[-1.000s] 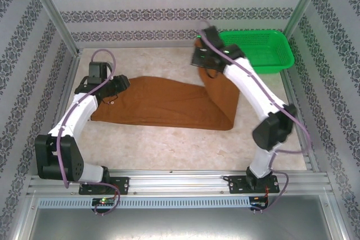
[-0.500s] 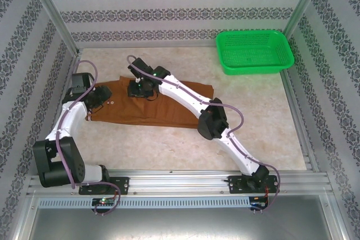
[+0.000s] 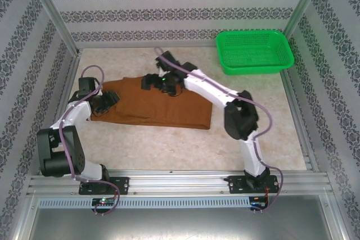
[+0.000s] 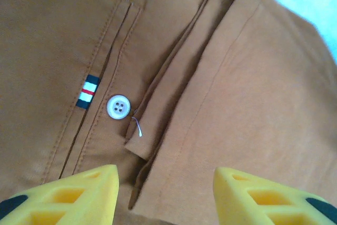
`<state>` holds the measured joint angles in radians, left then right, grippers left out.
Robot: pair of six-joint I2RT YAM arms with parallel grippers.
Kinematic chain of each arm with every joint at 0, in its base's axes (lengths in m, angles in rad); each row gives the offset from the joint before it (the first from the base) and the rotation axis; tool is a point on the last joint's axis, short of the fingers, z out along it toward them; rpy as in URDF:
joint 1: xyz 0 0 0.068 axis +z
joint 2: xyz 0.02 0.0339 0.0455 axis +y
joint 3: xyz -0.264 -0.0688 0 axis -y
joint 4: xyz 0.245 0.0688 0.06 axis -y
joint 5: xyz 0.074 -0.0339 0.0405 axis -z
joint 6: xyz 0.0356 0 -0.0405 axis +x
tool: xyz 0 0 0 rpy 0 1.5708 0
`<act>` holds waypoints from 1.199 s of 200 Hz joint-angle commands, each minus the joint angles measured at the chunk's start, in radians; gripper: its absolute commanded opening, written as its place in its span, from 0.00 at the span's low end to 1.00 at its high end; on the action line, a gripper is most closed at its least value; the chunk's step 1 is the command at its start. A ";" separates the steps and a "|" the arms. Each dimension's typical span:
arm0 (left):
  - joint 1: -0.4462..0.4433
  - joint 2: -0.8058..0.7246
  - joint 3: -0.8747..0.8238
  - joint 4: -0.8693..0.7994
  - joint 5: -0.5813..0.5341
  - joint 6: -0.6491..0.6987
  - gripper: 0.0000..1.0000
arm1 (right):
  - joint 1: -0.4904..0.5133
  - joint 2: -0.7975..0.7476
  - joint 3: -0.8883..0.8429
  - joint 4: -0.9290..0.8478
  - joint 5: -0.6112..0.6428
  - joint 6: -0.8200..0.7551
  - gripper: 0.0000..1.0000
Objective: Roll up the long pants
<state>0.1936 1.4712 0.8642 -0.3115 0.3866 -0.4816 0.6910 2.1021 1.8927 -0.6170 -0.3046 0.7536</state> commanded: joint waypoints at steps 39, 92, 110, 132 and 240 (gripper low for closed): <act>-0.023 0.192 0.129 0.088 -0.001 0.097 0.51 | -0.082 -0.137 -0.255 0.141 -0.026 0.006 0.98; -0.045 0.310 0.180 0.053 0.106 0.117 0.48 | -0.098 -0.102 -0.222 0.138 -0.047 0.019 0.98; -0.058 0.329 0.179 0.046 0.098 0.125 0.47 | -0.099 -0.096 -0.217 0.140 -0.048 0.020 0.98; -0.065 0.348 0.177 0.046 0.118 0.130 0.32 | -0.102 -0.094 -0.223 0.142 -0.046 0.022 0.98; -0.079 -0.006 0.296 -0.186 0.049 0.111 0.00 | -0.201 -0.215 -0.428 0.212 -0.012 0.044 0.97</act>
<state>0.1184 1.5318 1.0756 -0.3626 0.4911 -0.3710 0.5228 1.9659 1.4998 -0.4362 -0.3321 0.7860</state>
